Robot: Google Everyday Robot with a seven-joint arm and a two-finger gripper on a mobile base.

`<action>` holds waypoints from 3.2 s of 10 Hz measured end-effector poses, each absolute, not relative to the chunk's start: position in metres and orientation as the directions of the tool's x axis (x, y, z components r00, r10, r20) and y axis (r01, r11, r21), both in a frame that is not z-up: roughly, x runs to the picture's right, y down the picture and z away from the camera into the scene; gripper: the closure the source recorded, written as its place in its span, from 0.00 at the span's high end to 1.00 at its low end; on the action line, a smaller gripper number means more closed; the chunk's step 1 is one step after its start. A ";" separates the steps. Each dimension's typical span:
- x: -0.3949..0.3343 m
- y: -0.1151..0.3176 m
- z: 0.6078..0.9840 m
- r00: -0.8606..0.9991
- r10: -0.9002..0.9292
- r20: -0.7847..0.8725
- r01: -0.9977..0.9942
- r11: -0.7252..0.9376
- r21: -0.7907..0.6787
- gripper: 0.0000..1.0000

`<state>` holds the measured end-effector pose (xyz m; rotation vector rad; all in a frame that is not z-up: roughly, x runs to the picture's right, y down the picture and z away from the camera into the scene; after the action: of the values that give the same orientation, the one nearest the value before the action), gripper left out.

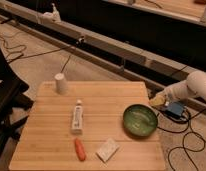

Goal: Stand the bottle upright

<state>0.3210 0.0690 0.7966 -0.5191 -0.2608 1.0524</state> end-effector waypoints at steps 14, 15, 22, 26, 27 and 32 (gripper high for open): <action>0.275 0.040 0.807 0.546 0.837 -0.050 -0.761 0.469 -0.448 0.62; 0.260 0.039 0.808 0.565 0.824 -0.047 -0.749 0.489 -0.447 0.62; 0.130 0.028 0.827 0.573 0.819 -0.030 -0.734 0.497 -0.462 0.62; 0.088 0.015 0.831 0.527 0.850 -0.015 -0.761 0.464 -0.453 0.62; 0.089 0.015 0.831 0.526 0.850 -0.016 -0.762 0.463 -0.452 0.62; 0.094 0.009 0.835 0.480 0.876 -0.046 -0.793 0.410 -0.450 0.62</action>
<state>0.0943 0.0090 0.8350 -0.4462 -0.2091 1.0602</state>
